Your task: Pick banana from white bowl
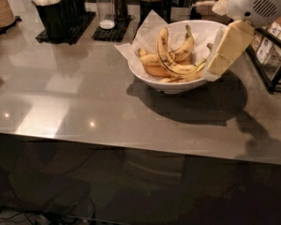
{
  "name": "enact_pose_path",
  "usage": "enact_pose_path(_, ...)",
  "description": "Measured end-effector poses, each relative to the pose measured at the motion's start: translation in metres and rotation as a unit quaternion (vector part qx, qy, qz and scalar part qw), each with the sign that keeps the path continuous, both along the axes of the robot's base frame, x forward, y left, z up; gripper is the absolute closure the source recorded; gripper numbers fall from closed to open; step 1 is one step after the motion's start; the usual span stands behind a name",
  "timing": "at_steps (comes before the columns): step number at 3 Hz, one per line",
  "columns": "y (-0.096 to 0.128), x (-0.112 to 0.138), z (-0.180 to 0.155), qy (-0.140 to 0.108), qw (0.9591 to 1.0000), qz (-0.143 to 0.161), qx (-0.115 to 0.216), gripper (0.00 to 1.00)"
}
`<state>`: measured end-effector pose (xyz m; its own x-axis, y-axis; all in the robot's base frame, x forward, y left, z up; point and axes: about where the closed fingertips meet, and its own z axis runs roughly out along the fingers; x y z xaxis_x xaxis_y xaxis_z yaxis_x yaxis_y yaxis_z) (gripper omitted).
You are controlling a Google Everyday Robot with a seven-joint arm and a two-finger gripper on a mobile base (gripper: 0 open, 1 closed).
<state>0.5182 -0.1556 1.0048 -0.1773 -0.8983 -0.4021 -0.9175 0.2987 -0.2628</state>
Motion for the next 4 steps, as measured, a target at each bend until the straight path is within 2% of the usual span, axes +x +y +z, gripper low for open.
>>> enact_pose_path(1, 0.036, 0.041, 0.000, 0.002, 0.9991, -0.001, 0.043, 0.00)
enact_pose_path(2, 0.073, 0.072, -0.016, 0.020, 0.9972, -0.021, 0.068, 0.00)
enact_pose_path(3, 0.076, 0.073, -0.017, 0.026, 0.9968, -0.027, 0.072, 0.00)
enact_pose_path(4, 0.069, 0.077, -0.028, 0.031, 0.9946, -0.057, 0.081, 0.00)
